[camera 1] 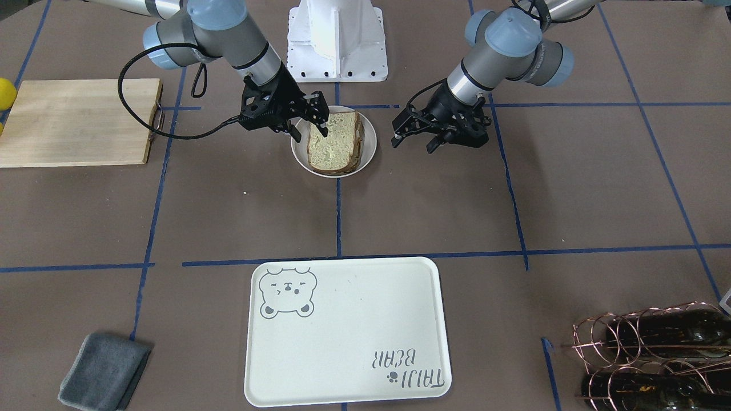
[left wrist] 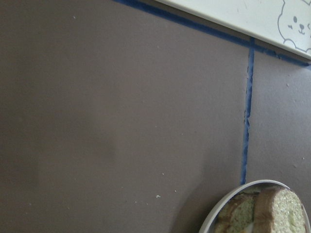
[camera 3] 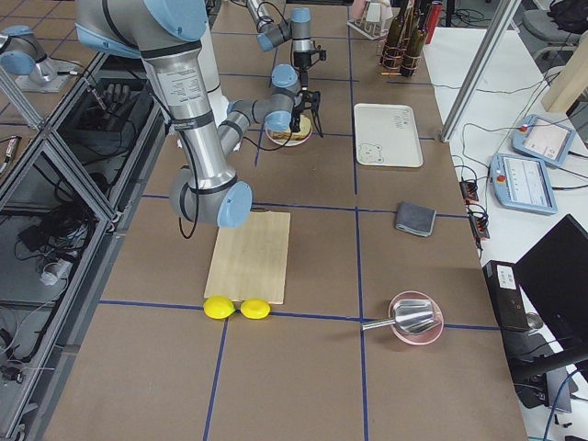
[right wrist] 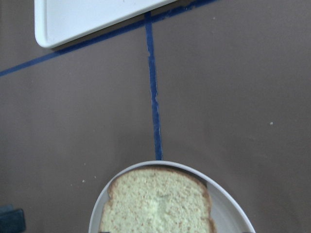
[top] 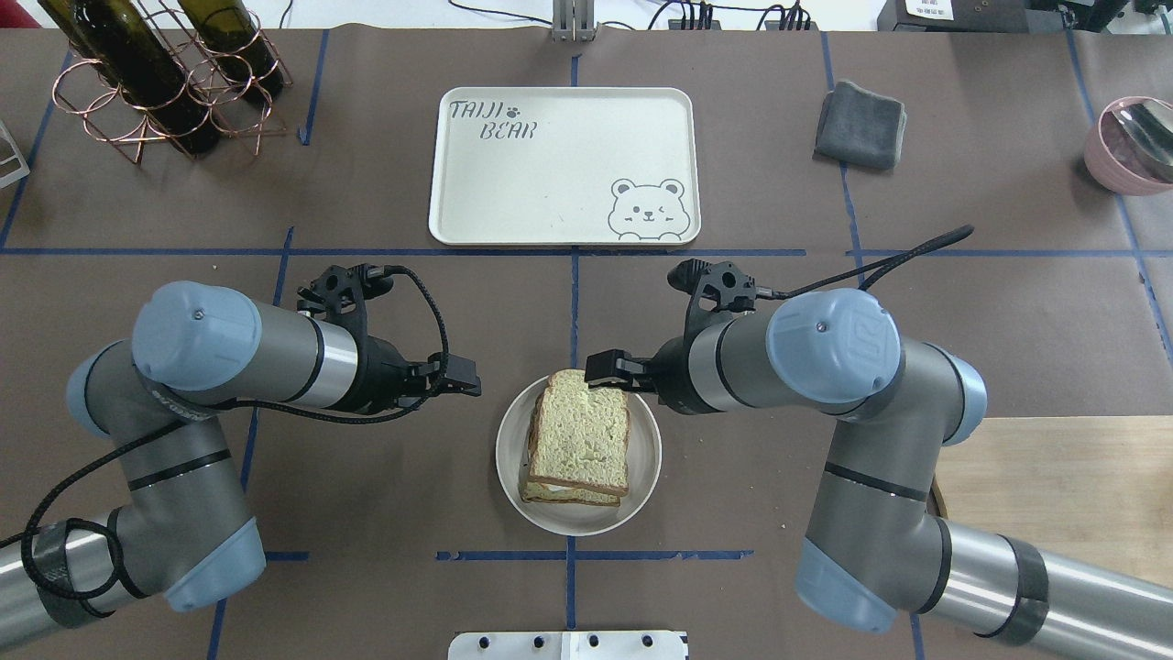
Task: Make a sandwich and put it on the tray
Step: 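Grasp the plate rim with the left gripper while the right arm withdraws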
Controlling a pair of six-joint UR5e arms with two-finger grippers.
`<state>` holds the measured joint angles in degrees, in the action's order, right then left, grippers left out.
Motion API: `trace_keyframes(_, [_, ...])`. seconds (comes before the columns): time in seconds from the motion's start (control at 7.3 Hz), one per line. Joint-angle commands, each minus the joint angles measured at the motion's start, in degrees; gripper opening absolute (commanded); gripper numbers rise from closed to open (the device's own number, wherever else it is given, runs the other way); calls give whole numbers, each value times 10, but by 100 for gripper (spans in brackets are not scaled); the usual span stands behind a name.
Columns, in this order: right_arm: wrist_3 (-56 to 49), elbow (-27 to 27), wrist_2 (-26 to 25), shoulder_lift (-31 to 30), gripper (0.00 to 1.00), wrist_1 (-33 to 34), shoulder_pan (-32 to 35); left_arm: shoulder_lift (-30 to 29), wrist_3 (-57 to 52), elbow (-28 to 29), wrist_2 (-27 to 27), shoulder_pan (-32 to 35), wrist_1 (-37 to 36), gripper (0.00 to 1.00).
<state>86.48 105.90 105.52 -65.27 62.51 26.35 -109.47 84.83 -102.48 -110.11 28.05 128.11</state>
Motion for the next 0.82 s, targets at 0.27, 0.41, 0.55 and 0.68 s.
trace_keyframes(0.27, [-23,53,113,-13,100,100,114,-40,16,45,38,-62,-3,63])
trace_keyframes(0.41, [-50,67,115,-13,100,134,120,-44,23,48,39,-63,-3,58])
trace_keyframes(0.55, [-77,81,115,-13,100,172,123,-48,31,54,41,-72,-4,48])
trace_keyframes(0.68, [-83,87,116,-13,100,186,128,-49,31,58,41,-74,-3,38])
